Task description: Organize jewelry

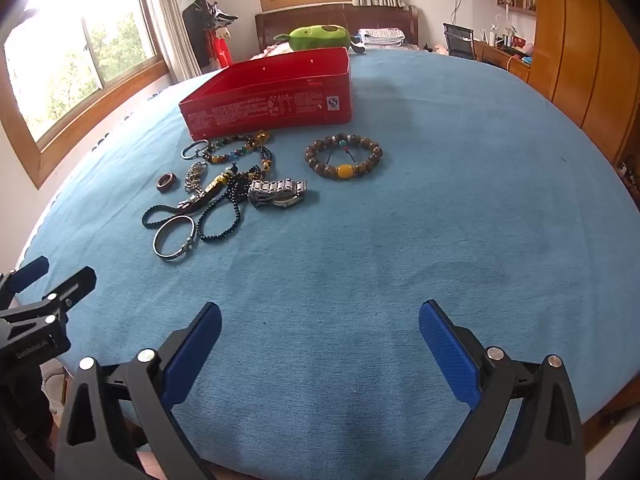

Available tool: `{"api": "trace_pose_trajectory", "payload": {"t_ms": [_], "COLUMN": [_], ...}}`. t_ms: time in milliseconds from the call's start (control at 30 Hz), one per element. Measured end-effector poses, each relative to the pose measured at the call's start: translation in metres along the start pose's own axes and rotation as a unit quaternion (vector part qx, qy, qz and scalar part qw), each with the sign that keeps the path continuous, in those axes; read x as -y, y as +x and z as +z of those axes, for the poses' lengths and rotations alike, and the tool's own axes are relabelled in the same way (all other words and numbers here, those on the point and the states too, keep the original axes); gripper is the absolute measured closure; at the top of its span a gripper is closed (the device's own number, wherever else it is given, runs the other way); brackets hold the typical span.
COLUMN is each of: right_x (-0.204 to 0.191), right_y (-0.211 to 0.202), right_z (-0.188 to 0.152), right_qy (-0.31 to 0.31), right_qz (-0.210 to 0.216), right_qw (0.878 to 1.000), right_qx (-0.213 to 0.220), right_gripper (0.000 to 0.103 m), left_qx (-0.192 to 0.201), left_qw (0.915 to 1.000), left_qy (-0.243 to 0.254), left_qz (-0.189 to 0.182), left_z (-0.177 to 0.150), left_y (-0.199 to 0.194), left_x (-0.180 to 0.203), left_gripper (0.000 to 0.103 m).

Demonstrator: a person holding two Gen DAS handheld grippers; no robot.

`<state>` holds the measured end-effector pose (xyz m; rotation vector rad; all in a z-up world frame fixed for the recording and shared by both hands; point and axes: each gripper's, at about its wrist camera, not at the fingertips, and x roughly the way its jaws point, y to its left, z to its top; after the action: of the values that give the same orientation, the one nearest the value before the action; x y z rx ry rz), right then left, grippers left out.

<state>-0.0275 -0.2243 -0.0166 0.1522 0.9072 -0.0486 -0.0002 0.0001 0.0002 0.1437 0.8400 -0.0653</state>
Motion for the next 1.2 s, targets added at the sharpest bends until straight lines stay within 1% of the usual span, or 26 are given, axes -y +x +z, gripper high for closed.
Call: {"api": "trace_pose_trajectory", "payload": {"t_ms": [1200], "right_x": [0.0006], "right_y": [-0.0031], "right_z": [0.0009], "right_qy": [0.001], "right_qz": [0.002], "right_qw": [1.0], "right_qx": [0.002], "right_gripper": [0.004], "left_qx": [0.0], "left_qw": [1.0], "left_qy": [0.002], "left_qz": [0.002], "left_z": [0.0], "left_y": [0.0], "left_x": [0.0001], "left_gripper": [0.003]}}
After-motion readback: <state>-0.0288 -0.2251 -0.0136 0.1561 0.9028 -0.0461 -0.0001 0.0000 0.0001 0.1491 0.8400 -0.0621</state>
